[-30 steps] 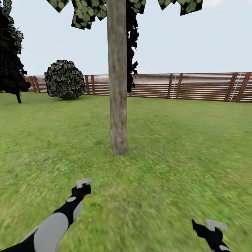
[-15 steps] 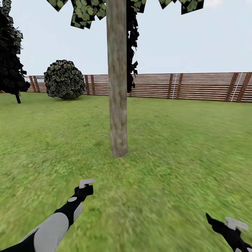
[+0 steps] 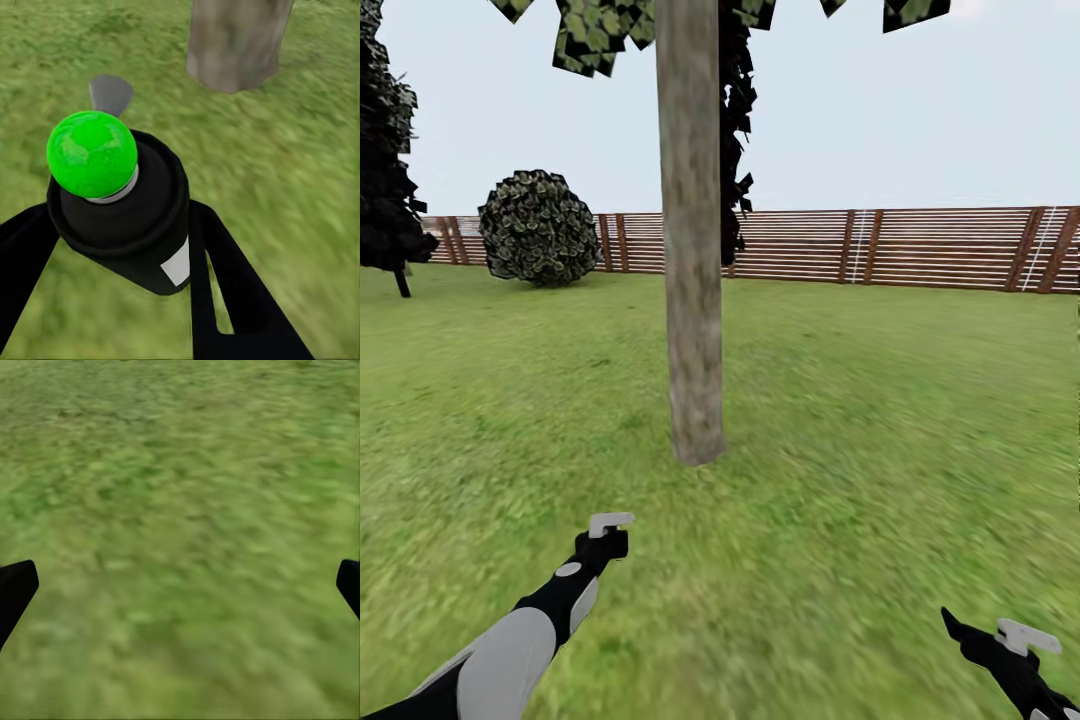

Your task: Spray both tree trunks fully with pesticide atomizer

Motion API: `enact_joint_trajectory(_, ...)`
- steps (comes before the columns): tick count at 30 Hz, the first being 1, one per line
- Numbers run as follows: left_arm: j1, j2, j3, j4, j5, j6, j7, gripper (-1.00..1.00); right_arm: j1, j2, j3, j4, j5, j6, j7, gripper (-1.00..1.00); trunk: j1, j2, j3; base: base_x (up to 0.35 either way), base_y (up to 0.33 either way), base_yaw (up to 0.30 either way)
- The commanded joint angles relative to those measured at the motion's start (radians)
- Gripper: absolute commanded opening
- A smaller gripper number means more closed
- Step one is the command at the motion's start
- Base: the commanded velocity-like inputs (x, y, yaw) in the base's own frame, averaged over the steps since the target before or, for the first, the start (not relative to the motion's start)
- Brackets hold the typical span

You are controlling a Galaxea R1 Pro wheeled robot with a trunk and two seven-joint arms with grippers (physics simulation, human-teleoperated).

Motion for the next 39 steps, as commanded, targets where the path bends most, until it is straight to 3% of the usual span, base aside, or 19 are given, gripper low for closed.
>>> enact_joint_trajectory(1,0.0,0.0,0.008,-0.001,-0.004,-0.002,-0.006,-1.0,-0.001,0.0,-0.007,0.001,-0.003,-0.001,0.01,1.0,0.0,0.0,-0.001,0.328,0.0,-0.207)
enact_joint_trajectory(7,0.0,0.0,0.007,0.001,-0.008,-0.001,-0.01,-1.0,-0.001,0.0,-0.007,0.002,-0.004,0.0,0.011,1.0,0.0,0.0,-0.001,0.328,0.0,-0.272)
enact_joint_trajectory(12,0.0,0.0,-0.027,0.001,-0.061,0.024,-0.011,-1.0,-0.001,0.0,-0.007,0.001,-0.003,0.0,0.011,1.0,0.0,0.0,-0.001,0.328,0.0,-0.11)
enact_joint_trajectory(13,0.0,0.0,-0.035,0.001,-0.066,0.062,-0.012,-1.0,-0.001,0.0,-0.007,0.001,-0.003,0.0,0.011,1.0,0.0,0.0,-0.001,0.327,0.0,-0.02)
enact_joint_trajectory(15,-0.001,0.002,-0.05,-0.008,-0.072,0.215,-0.013,-1.0,-0.001,0.0,-0.007,0.001,-0.003,0.0,0.011,1.0,0.0,0.0,-0.001,0.173,0.0,-0.008)
enact_joint_trajectory(19,-0.01,0.002,-0.058,-0.049,-0.074,0.388,-0.076,-1.0,-0.001,0.0,-0.007,0.001,-0.003,0.0,0.012,1.0,0.0,0.0,-0.001,0.039,0.0,-0.002)
enact_joint_trajectory(24,-0.058,-0.004,-0.06,-0.105,-0.074,0.638,-0.105,-1.0,-0.001,0.0,-0.007,0.001,-0.003,0.0,0.013,1.0,0.0,0.0,-0.001,0.005,0.0,0.0)
enact_joint_trajectory(28,-0.075,-0.005,-0.062,-0.16,-0.073,0.692,-0.125,-1.0,-0.001,0.0,-0.007,0.001,-0.003,0.0,0.015,1.0,0.0,0.0,-0.001,0.0,0.0,0.0)
enact_joint_trajectory(37,-0.08,-0.006,-0.069,-0.168,-0.073,0.704,-0.145,-1.0,-0.001,0.0,-0.007,0.001,-0.003,0.0,0.015,1.0,0.0,0.0,-0.001,0.0,0.0,-0.159)
enact_joint_trajectory(39,-0.08,-0.006,-0.119,-0.163,-0.073,0.718,-0.145,-1.0,-0.001,0.0,-0.007,0.001,-0.003,0.0,0.015,1.0,0.0,0.0,-0.001,0.0,0.0,-0.094)
